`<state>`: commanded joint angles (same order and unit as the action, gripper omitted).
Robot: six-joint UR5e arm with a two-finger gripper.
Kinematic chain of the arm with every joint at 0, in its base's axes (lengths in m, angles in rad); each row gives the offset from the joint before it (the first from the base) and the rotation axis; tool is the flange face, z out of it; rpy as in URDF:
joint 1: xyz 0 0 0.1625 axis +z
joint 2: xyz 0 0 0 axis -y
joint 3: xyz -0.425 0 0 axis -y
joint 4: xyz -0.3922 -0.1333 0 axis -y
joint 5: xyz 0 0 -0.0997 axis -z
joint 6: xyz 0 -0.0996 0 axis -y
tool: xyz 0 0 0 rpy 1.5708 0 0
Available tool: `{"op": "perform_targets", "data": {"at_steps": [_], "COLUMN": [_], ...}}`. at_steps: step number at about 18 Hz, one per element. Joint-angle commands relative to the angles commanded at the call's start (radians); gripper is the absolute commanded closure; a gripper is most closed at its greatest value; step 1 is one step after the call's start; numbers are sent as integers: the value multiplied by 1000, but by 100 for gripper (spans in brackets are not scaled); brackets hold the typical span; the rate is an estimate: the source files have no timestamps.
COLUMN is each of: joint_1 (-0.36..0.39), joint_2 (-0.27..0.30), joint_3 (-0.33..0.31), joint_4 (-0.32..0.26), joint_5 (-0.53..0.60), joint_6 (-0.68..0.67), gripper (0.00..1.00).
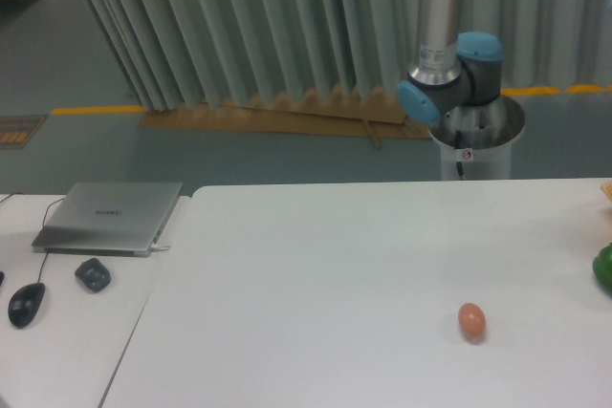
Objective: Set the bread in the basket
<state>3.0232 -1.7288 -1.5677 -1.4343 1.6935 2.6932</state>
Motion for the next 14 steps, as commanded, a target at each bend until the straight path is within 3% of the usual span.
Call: {"op": "perform_targets", "data": {"at_steps": [4, 6, 7, 12, 14], "joint_1": [87, 97, 91, 34, 29], "joint_2": [12, 15, 18, 34, 34], "joint_3": [12, 2, 0, 12, 14], "joint_4": [18, 93, 121, 127, 196], "joint_5": [-9, -15, -31, -38, -67], "joint_6": [79, 76, 48, -152, -220], "gripper": [49, 48, 49, 51, 52]}}
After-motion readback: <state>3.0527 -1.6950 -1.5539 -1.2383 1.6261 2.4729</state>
